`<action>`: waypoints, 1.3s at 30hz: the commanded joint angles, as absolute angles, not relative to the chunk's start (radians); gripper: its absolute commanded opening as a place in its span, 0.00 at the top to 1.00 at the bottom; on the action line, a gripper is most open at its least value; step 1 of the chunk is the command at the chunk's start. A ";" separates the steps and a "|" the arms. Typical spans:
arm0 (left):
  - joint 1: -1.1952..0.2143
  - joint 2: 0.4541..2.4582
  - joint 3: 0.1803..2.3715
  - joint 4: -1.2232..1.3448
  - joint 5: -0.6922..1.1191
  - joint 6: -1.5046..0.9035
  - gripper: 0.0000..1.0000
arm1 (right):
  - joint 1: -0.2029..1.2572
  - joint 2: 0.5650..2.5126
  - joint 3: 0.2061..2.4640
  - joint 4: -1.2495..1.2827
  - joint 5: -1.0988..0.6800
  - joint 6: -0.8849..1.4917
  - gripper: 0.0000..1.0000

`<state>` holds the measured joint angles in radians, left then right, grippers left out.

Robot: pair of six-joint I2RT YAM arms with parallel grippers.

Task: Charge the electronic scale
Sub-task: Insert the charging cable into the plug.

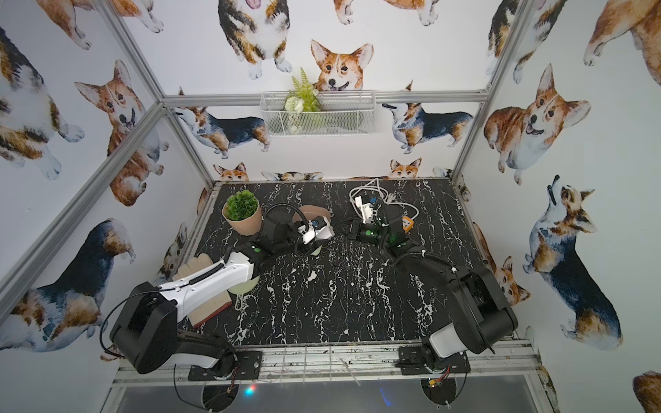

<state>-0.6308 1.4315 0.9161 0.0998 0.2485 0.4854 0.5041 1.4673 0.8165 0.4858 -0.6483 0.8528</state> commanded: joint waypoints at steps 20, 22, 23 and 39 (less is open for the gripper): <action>-0.636 1.399 0.862 0.280 0.295 0.452 0.81 | 0.520 1.441 0.823 0.439 -0.571 0.823 1.00; -0.636 1.395 0.824 0.296 0.312 0.460 0.82 | 0.521 1.442 0.822 0.452 -0.584 0.830 1.00; -0.637 1.392 0.814 0.306 0.320 0.463 0.81 | 0.521 1.438 0.821 0.455 -0.588 0.832 1.00; -0.629 1.376 0.756 0.400 0.318 0.476 0.81 | 0.531 1.398 0.807 0.414 -0.577 0.786 1.00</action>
<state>-0.6292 1.3827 0.7628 0.3279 0.3080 0.4610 0.5301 1.4067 0.8047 0.4294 -0.5835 0.8062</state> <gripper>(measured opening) 0.524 0.078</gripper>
